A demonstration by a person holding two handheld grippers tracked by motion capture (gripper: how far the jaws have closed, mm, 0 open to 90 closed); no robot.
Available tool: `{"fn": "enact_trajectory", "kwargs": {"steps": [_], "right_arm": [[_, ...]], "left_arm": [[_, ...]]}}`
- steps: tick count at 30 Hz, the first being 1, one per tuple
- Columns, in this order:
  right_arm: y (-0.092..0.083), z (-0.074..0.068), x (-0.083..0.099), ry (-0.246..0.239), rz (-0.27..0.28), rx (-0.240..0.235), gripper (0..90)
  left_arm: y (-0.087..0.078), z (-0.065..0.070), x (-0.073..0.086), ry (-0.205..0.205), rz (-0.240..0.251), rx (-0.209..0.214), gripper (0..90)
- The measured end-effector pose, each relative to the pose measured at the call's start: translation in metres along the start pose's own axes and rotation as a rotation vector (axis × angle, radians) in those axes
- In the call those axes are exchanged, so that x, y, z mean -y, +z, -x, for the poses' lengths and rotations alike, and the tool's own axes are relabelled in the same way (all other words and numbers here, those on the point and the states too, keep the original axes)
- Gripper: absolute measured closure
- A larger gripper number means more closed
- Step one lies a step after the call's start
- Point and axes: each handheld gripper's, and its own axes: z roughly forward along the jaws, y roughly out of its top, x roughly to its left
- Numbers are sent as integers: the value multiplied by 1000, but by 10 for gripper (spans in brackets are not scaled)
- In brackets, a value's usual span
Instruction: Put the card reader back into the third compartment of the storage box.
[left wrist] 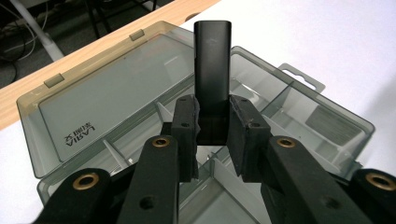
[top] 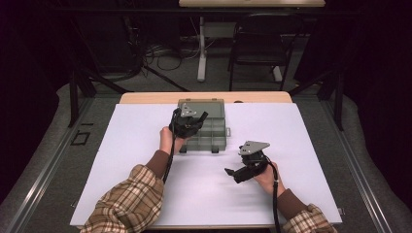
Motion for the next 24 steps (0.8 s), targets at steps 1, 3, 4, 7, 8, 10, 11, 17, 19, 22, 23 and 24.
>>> {"fn": "enact_trajectory", "kwargs": {"steps": [1,3,4,7,8,10,11,17,19,22,23,24], "right_arm": [[0,0,0,1,-2,1,0],[0,0,0,3,-1,1,0],[0,0,0,1,-1,1,0],[0,-1,0,0,2,2,0],[0,-1,-1,-3,-2,4,0],[0,-1,0,-4,-1,2,0],[0,0,0,-2,-1,1,0],[0,0,0,-3,-1,2,0],[0,0,0,-3,-2,-1,0],[0,0,0,-3,-3,-2,0],[0,0,0,-3,-3,-2,0],[0,0,0,-2,-4,-1,0]], "left_arm": [[1,0,0,-1,-4,-3,734],[3,0,-1,-10,-9,-8,733],[4,0,-1,-12,-10,-8,733],[8,0,-1,-20,-20,-10,734],[9,0,-1,-25,-22,-12,734],[12,-1,-2,-35,-29,-16,734],[13,-1,-2,-40,-31,-16,734],[22,1,-4,-72,-61,-44,733],[25,1,-4,-81,-74,-52,732],[28,0,-2,-96,-67,-41,727],[28,0,-1,-104,-58,-34,688],[27,0,-1,-109,-43,-21,640]]}}
